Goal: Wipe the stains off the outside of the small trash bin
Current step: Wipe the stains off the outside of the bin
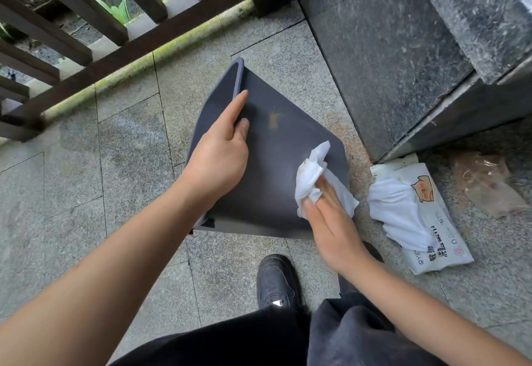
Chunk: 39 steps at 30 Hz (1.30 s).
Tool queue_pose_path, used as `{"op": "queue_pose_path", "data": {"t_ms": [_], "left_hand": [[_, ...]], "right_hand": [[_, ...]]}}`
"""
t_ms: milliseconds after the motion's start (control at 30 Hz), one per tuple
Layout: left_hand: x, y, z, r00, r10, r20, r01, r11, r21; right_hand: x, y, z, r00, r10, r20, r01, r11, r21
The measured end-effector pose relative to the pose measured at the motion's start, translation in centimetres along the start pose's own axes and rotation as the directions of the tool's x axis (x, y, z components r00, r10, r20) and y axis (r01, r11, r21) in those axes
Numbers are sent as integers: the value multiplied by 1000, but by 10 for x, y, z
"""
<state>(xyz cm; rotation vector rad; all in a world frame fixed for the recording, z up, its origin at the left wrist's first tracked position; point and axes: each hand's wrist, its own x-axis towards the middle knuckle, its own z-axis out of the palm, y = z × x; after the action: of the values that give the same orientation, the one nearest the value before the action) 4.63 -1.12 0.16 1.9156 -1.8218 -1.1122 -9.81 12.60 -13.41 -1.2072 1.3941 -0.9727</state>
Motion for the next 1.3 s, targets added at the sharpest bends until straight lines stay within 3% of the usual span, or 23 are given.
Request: {"op": "queue_pose_path", "data": {"t_ms": [200,300,367,500,567,633,700,767,867,933,1033,1167,1300], "left_hand": [[0,0,0,998,27,61,-30,998,55],[3,0,-3,999,7,36,-9,999,51],[5,-4,-6,1000,-8,17,8,999,37],[4,-11,-10,1000,-22,-2,22,1000,18],[6,-13,-12,999,-35,-15,35,999,-4],[7,-14,-11,999,-37,-26,37,999,-16],[4,-14,-8,999,-24,-29,24,1000,-14],[3,-15,-6,999,-19,-26,18,1000,-24],[8,-18,-10,998,-48,-46,46,998,-37],[9,-22,-13,998,-45,-45,43,998,-35],[9,-26,-16,998,-46,-46,45,999,-16],[9,-29,-19,994,-80,-71,77,996,-33],[4,-34,-19,996,-72,-59,68,996,-57]], "right_hand": [[69,10,-23,972,175,-155,-177,984,4],[99,13,-33,960,237,-149,-245,969,-38],[109,12,-36,973,201,-116,-211,974,-86],[107,3,-19,999,-45,2,45,989,-138],[109,3,-13,996,-92,-5,90,984,-151],[118,0,-13,997,-20,-69,8,986,-169],[130,-3,-18,979,156,-129,-174,974,-145],[134,-10,-22,964,235,-123,-249,962,-114],[120,-19,-15,999,44,18,-41,990,-138],[106,-16,-8,999,-15,53,22,991,-133],[109,-13,-4,1000,-14,19,18,982,-188],[143,-28,-3,991,133,29,-121,957,-265],[127,-33,4,991,125,37,-104,930,-351]]}}
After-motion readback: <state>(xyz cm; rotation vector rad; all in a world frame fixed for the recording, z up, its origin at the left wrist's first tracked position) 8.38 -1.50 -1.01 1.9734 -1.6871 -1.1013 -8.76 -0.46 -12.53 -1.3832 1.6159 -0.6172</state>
